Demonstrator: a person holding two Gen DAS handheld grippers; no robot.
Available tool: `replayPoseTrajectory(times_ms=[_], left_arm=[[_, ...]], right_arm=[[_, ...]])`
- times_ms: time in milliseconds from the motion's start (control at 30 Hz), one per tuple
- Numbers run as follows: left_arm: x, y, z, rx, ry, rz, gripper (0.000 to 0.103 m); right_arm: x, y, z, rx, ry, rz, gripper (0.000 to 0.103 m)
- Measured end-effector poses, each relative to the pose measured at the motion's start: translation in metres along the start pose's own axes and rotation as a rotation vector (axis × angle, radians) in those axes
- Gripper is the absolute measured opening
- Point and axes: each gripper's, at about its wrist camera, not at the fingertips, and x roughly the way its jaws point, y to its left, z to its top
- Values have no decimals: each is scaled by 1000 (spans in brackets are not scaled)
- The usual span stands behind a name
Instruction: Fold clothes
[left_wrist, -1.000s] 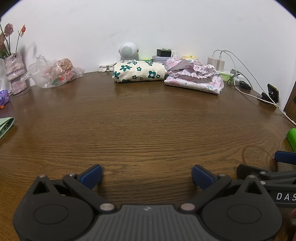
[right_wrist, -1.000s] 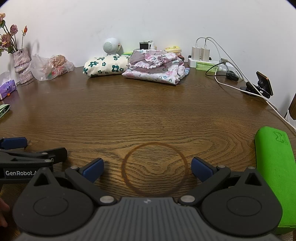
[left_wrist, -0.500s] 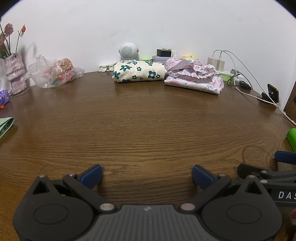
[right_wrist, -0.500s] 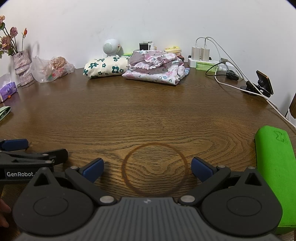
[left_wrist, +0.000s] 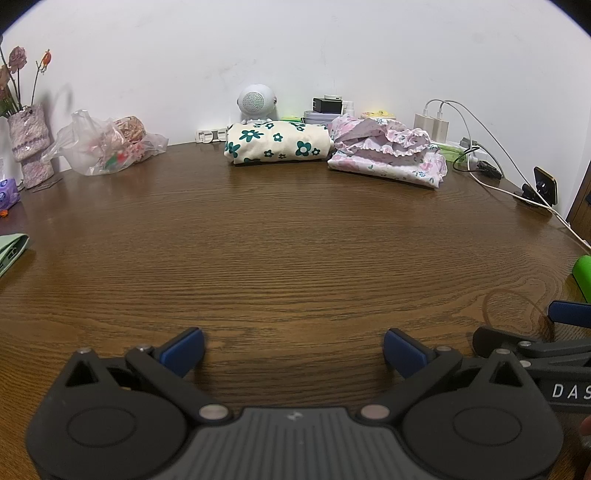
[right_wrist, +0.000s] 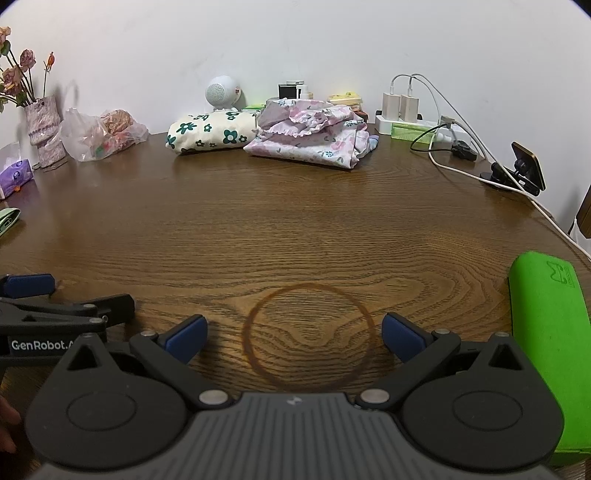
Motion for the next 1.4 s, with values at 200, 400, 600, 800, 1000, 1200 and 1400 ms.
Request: replayPoseTrajectory(times_ms=[200, 400, 600, 800, 1000, 1200, 1400], left_arm=[[0, 0, 0, 0, 0, 0, 103], [-1, -1, -1, -13, 0, 17, 103], [-2, -1, -2, -21, 1, 28, 103], [-2, -1, -2, -23, 1, 28, 103], [-2, -2, -2, -23, 1, 29, 103], [-2, -2, -2, -23, 1, 29, 103], [-2, -1, -2, -24, 1, 29, 103]], right_arm=[[0, 0, 0, -1, 0, -2, 103], [0, 0, 0, -1, 0, -2, 103], [0, 0, -1, 1, -1, -1, 103], [0, 0, -1, 1, -1, -2, 103], [0, 0, 0, 1, -1, -2, 103], [0, 0, 0, 1, -1, -2, 103], [0, 0, 0, 1, -1, -2, 103]])
